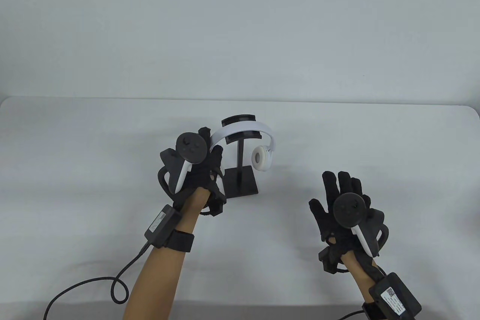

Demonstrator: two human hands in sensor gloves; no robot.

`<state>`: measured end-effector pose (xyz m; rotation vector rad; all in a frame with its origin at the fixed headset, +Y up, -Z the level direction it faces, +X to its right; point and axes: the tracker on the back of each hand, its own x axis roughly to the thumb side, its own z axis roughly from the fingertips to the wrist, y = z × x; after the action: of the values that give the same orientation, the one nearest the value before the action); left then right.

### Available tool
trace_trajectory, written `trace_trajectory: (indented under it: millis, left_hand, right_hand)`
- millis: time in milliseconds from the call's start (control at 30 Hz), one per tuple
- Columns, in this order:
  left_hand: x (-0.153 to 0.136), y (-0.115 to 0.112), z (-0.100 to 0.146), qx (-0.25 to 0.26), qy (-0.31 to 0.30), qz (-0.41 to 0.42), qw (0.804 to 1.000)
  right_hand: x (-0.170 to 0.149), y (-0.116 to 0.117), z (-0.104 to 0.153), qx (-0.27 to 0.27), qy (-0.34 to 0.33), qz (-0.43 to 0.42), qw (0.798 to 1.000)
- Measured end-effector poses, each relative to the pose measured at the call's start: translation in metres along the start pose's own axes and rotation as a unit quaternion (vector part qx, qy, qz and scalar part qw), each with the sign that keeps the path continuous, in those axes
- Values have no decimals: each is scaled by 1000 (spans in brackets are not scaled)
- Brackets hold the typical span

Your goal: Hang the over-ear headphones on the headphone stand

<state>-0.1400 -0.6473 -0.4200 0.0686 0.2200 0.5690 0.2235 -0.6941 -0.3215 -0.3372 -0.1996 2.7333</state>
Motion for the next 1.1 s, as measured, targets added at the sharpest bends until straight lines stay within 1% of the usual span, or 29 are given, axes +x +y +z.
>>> trace_trajectory:
  millis: [167, 233, 333, 467, 567, 633, 700, 833, 933, 1100]
  left_hand:
    - [1, 6, 8, 3, -15, -14, 1000]
    - [2, 10, 14, 3, -25, -17, 1000]
    - [1, 22, 31, 7, -37, -19, 999]
    - [-5, 34, 64, 8, -59, -10, 998]
    - [-12, 36, 94, 9, -78, -12, 997]
    - [-17, 32, 113, 0, -82, -14, 997]
    - [-20, 25, 128, -17, -83, -19, 996]
    - [-20, 3, 146, -57, -94, -51, 993]
    - [-18, -13, 149, -73, -99, -84, 989]
    - [-17, -35, 150, -86, -110, -116, 983]
  right_hand:
    - [1, 0, 1, -1, -3, 0, 1000]
    - [1, 0, 1, -2, -5, 0, 1000]
    - [3, -1, 3, -3, -9, -1, 1000]
    - [9, -2, 6, -6, -22, 0, 1000]
    - [13, -2, 11, -5, -34, -3, 999]
    - [18, -1, 14, -8, -45, 2, 999]
    - [22, -1, 17, -9, -53, 5, 999]
    - [32, 5, 25, -7, -77, 21, 997]
    - [39, 11, 31, 0, -93, 36, 995]
    - [49, 25, 36, 13, -116, 71, 991]
